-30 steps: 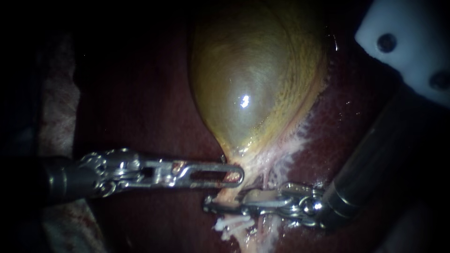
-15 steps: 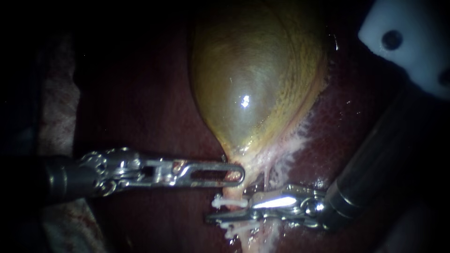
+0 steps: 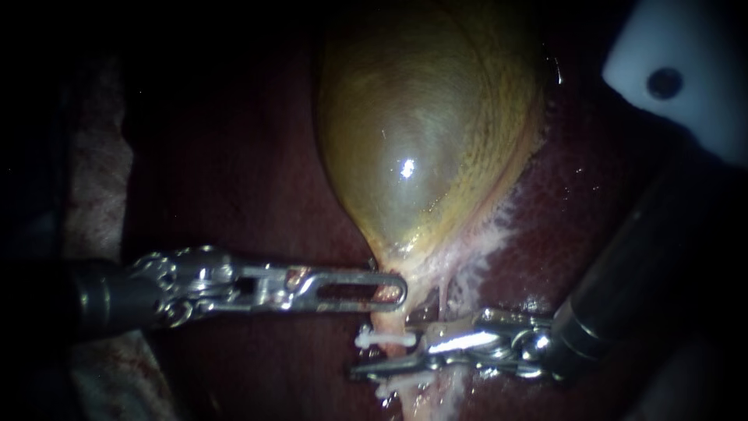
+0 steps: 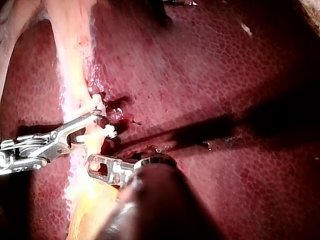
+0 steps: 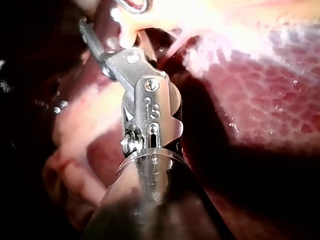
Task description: Going back third clip left tube
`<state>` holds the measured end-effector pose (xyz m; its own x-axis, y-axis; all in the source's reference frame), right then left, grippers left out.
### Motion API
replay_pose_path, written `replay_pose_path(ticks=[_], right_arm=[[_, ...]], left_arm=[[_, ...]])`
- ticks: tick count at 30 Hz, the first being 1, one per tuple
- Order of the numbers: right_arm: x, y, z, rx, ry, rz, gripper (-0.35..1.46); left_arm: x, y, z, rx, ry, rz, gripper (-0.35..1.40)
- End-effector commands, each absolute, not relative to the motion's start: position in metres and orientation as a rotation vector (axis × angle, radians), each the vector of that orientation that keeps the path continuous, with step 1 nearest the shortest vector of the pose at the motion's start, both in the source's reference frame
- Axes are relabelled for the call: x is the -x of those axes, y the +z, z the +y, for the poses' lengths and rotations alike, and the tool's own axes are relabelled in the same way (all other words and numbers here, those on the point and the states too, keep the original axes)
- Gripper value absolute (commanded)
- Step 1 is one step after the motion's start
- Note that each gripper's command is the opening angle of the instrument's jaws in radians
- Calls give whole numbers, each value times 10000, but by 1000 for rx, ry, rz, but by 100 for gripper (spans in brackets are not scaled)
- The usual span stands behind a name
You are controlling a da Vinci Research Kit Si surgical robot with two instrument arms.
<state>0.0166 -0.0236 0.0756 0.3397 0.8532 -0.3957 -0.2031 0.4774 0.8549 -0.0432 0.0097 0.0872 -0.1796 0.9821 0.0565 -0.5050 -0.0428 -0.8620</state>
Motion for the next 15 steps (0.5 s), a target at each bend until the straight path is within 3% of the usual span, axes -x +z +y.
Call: replay_pose_path(ticks=[1,15], right_arm=[[-165,756,-236,-796,789,985,46],[-169,770,-231,-742,722,1012,48]], left_arm=[[432,872,97,704,1544,-935,-35],[432,871,96,704,1544,-935,-35]])
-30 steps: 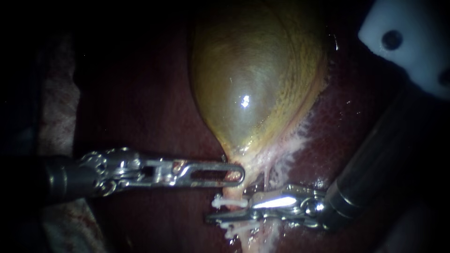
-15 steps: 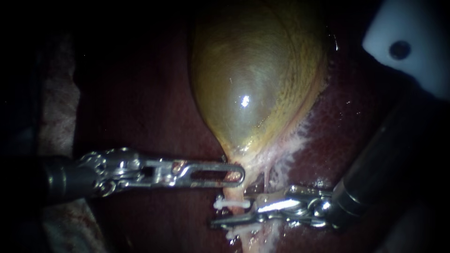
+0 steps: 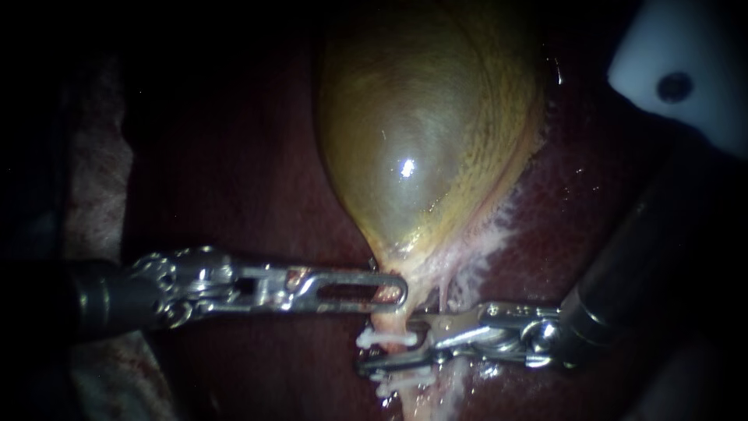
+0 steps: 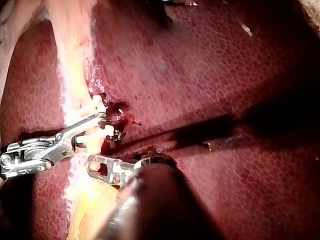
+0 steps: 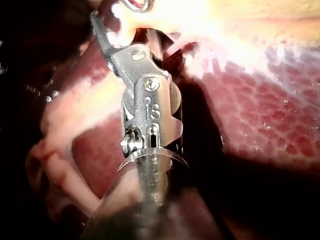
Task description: Going back third clip left tube
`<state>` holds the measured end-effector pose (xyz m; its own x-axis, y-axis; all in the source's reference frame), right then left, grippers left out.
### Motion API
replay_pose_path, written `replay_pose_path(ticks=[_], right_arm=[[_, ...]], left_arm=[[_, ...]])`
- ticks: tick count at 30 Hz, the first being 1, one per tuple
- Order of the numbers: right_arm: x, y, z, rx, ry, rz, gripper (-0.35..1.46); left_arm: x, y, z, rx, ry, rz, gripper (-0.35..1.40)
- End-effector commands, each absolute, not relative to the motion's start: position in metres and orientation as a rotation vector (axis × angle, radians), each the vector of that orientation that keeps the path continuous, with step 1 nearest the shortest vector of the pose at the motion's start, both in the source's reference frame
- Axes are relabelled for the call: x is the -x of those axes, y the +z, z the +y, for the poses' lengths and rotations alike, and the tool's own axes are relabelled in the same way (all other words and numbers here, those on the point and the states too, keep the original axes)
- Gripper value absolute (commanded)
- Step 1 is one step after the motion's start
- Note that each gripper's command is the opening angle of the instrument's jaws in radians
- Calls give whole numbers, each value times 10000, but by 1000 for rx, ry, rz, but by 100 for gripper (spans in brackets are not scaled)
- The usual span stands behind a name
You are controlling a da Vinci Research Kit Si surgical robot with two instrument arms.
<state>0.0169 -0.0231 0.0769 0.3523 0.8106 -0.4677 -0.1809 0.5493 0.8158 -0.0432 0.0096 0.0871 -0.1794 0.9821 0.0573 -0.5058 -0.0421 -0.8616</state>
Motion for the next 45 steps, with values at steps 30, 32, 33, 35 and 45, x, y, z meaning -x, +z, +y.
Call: replay_pose_path(ticks=[30,32,33,35,45], right_arm=[[-107,743,-230,-637,639,1036,48],[-99,739,-231,-626,629,1036,48],[-95,737,-232,-620,626,1036,48],[-87,732,-233,-603,622,1032,48],[-44,700,-232,-503,558,1094,48]], left_arm=[[432,871,97,704,1544,-936,-35],[432,871,97,704,1544,-936,-35],[432,871,97,704,1544,-936,-35],[432,871,97,704,1545,-936,-35],[432,872,98,704,1545,-936,-35]])
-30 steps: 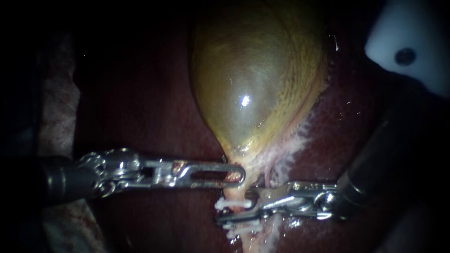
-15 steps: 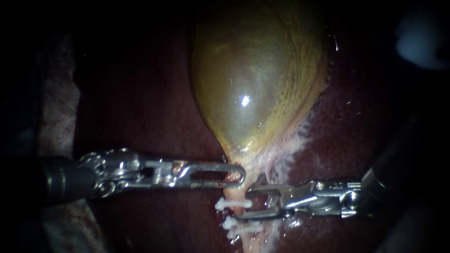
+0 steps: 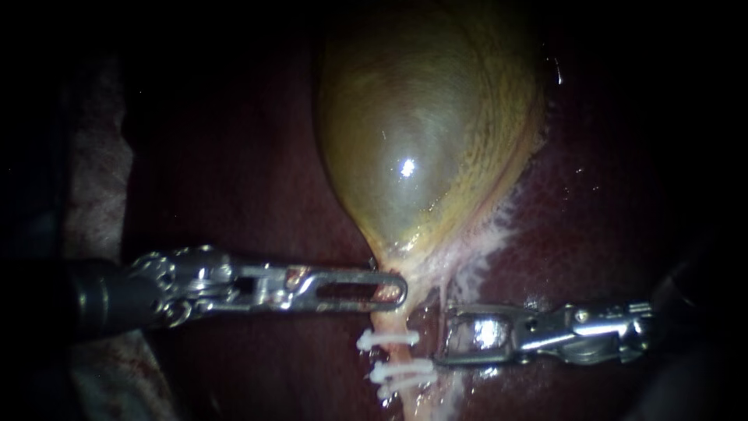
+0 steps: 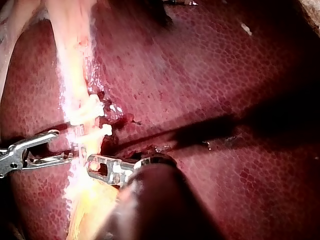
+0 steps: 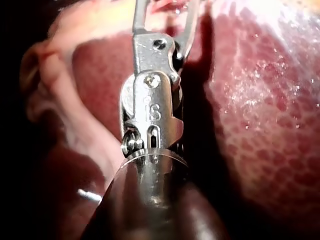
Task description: Going back third clip left tube
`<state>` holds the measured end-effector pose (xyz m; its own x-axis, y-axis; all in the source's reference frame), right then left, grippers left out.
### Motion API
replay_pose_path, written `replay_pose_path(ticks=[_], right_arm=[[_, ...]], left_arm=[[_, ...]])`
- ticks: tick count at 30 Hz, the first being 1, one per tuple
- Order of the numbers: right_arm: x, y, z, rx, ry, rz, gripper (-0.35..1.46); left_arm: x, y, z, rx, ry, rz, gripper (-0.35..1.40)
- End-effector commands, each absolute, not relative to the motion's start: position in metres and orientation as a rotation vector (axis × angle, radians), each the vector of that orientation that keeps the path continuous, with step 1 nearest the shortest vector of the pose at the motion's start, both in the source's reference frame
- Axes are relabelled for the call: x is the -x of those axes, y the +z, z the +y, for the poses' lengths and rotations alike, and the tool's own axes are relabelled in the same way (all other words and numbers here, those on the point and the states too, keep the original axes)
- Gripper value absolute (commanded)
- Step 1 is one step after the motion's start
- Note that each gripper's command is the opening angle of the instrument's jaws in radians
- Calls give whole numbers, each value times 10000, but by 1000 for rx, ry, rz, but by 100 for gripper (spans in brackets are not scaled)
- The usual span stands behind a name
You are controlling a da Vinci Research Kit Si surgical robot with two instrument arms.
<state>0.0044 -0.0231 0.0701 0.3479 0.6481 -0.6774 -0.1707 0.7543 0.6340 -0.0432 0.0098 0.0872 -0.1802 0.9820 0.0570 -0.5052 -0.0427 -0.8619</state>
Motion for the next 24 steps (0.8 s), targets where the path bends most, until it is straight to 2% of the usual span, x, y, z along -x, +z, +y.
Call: replay_pose_path(ticks=[1,10,15,24], right_arm=[[-40,698,-232,-492,552,1099,49],[-8,685,-226,-352,488,1116,55],[2,687,-221,-270,461,1155,59],[7,685,-220,-250,454,1175,60]], left_arm=[[432,872,98,704,1545,-936,-35],[432,873,98,704,1545,-936,-35],[432,873,98,704,1545,-936,-35],[432,878,99,706,1546,-934,-35]])
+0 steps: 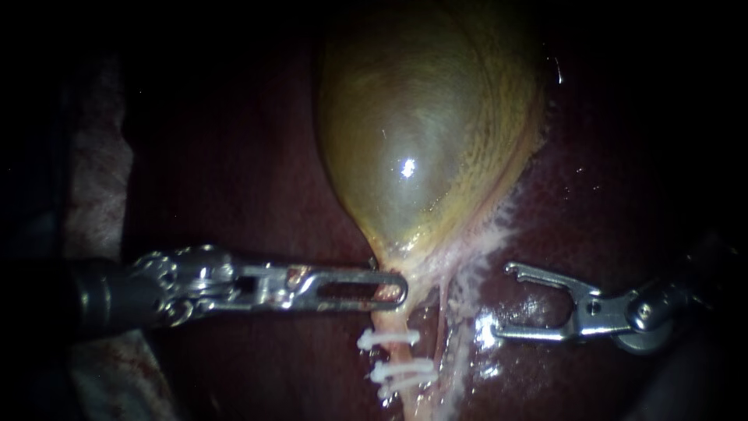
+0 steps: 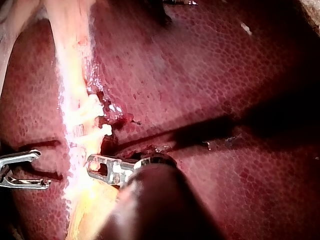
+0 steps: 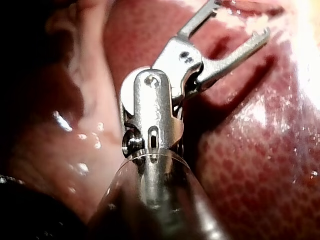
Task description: Going back third clip left tube
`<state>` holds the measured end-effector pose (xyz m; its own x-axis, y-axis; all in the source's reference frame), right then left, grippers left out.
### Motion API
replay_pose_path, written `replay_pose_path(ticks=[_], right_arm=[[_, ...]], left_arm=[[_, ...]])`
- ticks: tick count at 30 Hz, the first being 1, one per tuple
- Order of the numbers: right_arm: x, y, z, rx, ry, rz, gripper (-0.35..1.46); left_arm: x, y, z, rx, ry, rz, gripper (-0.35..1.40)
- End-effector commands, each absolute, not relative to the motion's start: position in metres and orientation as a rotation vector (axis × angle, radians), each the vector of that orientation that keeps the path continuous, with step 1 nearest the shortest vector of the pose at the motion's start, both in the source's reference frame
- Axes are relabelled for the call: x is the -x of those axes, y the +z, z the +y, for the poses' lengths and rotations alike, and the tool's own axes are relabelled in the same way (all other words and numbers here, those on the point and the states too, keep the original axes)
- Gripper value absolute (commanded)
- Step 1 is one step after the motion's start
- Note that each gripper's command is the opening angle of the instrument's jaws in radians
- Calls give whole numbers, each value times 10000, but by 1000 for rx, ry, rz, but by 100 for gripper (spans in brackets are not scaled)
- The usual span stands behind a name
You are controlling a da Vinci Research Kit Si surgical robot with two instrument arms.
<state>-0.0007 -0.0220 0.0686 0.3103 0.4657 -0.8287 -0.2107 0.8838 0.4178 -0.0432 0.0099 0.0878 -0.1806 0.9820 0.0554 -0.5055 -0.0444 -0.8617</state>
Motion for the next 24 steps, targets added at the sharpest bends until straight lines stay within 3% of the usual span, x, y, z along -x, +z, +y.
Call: replay_pose_path(ticks=[1,24], right_arm=[[7,685,-221,-250,454,1175,60],[6,685,-224,-248,454,1176,60]], left_arm=[[433,879,98,706,1547,-934,-35],[480,921,96,717,1544,-905,-35]])
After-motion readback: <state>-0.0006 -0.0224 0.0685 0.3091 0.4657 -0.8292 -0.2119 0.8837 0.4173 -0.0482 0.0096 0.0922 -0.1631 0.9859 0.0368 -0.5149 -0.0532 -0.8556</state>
